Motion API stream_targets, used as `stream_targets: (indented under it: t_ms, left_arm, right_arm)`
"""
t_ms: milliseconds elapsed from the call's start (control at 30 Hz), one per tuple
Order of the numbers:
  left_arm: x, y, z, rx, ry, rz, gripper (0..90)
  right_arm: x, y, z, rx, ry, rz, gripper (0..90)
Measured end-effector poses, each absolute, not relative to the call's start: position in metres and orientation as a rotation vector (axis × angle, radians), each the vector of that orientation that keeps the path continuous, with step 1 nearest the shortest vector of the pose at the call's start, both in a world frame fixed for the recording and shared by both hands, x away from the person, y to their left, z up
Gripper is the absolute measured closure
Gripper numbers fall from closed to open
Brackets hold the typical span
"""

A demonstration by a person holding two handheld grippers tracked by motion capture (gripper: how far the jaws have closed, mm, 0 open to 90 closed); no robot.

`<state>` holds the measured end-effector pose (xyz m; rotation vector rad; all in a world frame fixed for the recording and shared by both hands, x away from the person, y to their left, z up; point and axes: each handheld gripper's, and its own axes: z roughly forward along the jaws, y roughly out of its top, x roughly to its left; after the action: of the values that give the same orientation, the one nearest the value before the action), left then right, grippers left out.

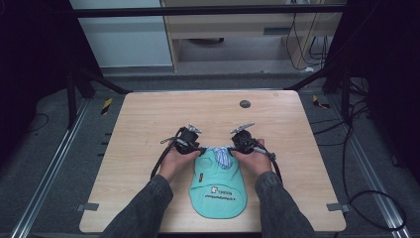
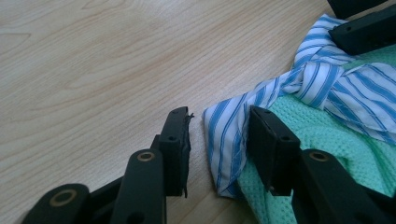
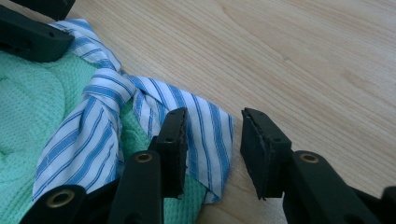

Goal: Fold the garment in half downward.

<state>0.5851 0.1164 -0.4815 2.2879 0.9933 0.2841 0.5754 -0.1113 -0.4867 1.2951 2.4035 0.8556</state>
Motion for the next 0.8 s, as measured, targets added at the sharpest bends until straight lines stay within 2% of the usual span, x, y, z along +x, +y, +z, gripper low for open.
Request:
stream_targets:
  t_ms: [400, 800]
  left_arm:
    - [0.5849, 0.116, -0.4845, 2.303, 0.988, 0.271, 61.0]
    - [0.5806, 0.1144, -0.4861, 2.313, 0.922, 0.275, 74.1]
  right_arm:
    - [0.5753, -0.1101, -0.4861, 1.304, 2.419, 0.833, 61.1]
    - [0.5708, -0.1036, -0.4845, 1.239, 2.465, 0.821, 79.8]
